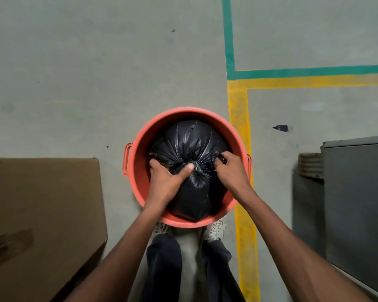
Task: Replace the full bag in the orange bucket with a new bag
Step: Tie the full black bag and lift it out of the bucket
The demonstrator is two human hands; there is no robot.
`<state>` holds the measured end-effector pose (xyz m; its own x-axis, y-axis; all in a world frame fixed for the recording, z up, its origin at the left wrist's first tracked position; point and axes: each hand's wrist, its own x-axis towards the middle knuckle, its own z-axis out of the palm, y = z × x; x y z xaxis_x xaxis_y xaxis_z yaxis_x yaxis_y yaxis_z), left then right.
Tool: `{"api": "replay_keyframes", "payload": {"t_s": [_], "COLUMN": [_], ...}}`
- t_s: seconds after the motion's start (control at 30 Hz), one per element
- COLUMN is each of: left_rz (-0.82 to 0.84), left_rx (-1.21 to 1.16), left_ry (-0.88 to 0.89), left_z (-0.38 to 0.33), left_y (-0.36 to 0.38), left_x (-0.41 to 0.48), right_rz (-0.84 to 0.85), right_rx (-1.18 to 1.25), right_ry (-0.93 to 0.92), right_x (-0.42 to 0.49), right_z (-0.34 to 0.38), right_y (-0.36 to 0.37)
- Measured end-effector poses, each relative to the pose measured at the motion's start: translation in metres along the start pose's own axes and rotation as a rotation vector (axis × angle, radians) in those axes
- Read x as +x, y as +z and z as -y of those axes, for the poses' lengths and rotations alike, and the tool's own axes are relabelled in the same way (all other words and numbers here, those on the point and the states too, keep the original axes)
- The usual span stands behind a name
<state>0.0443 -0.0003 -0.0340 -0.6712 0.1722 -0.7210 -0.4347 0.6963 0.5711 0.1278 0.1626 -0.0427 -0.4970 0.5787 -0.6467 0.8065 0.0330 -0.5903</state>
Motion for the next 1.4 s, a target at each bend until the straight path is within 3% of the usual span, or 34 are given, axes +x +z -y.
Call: {"api": "replay_keyframes", "payload": {"t_s": [0.1,0.17,0.3,0.47,0.7,1.07,1.2,1.4], "left_rz": [0.101,0.118,0.028,0.024,0.003,0.004,-0.083,-0.035], "left_rx": [0.068,0.162,0.354,0.609,0.530,0.504,0.543,0.510], "left_ry": [-0.061,0.010,0.272,0.346,0.400,0.414,0.535,0.553], "left_z": [0.002,0.006,0.009,0.004,0.005,-0.019,-0.018,-0.028], "left_y": [0.013,0.020,0.025,0.023,0.019,0.004,-0.003,-0.010], "left_x": [-0.014,-0.018,-0.023,-0.023,-0.033,-0.059,-0.043,-0.020], "right_rz": [0.184,0.249,0.222,0.175,0.154,0.161,0.183,0.171], "right_rx": [0.228,0.216,0.073,0.102,0.253,0.184,0.215,0.241], "right_ry": [0.170,0.162,0.127,0.125,0.133,0.123,0.083,0.052], "right_x": [-0.009,-0.012,-0.014,-0.018,-0.033,-0.061,-0.059,-0.050], "right_z": [0.008,0.008,0.005,0.020,0.033,0.057,0.064,0.072], "right_y": [0.004,0.011,0.022,0.023,0.009,-0.020,-0.025,-0.022]}}
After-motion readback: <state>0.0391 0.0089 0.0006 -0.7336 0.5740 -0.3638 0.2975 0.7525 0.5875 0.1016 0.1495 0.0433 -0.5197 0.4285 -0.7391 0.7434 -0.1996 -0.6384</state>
